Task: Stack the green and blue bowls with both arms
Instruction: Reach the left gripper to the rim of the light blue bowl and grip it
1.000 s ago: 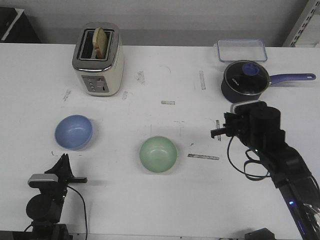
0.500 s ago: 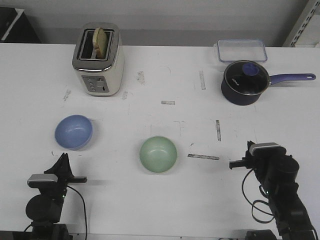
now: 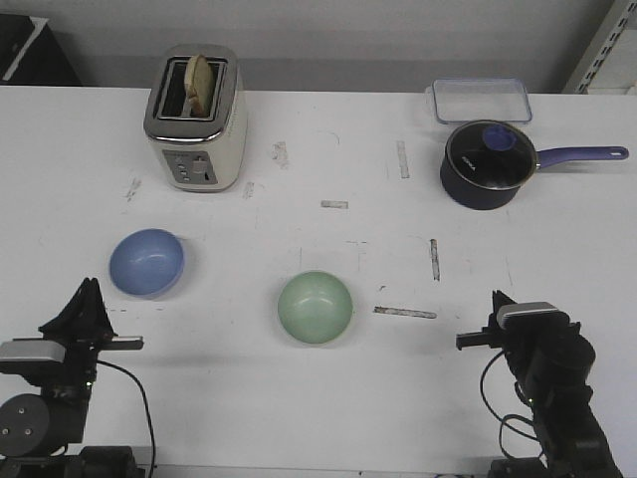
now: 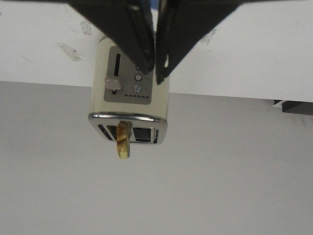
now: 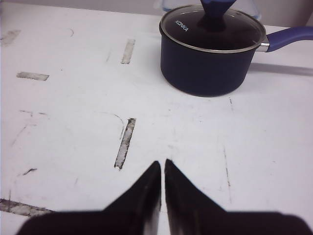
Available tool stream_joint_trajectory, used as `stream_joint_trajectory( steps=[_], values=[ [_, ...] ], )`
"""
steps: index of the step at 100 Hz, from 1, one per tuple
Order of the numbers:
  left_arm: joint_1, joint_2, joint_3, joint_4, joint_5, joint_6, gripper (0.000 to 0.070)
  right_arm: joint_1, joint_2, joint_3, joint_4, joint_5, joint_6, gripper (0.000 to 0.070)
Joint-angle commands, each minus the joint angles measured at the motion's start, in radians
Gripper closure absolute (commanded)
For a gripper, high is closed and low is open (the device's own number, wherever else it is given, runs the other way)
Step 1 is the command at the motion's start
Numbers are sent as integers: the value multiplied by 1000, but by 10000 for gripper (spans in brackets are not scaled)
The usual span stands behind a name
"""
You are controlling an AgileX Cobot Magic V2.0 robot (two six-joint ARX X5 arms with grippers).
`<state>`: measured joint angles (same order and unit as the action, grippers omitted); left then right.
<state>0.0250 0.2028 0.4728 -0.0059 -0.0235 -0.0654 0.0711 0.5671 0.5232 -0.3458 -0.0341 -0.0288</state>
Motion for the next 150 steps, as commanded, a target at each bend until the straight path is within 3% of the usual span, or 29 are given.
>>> stream_joint_trajectory(
  steps=[1, 18, 35, 56, 78, 93, 104, 150],
  values=[
    [1, 100, 136, -47, -2, -2, 699, 1, 3, 6, 18, -3, -6, 697],
    [1, 360, 445, -232, -2, -2, 674, 2, 4, 6, 32, -3, -6, 697],
    [1, 572, 655, -406, -3, 1, 446, 2, 4, 6, 45, -3, -6, 697],
    [23, 741, 732, -489, -3, -29, 243, 2, 4, 6, 47, -3, -6, 697],
    [135, 908, 732, -581, 3, -61, 243, 2, 4, 6, 47, -3, -6, 697],
    [216, 1033, 732, -680, 128, -60, 246, 2, 4, 6, 47, -4, -6, 697],
    [243, 1125, 732, -735, 141, -55, 246, 2, 4, 6, 47, -3, -6, 697],
    [253, 1363, 732, -700, 140, -56, 272, 2, 4, 6, 47, -22, -6, 697]
  ],
)
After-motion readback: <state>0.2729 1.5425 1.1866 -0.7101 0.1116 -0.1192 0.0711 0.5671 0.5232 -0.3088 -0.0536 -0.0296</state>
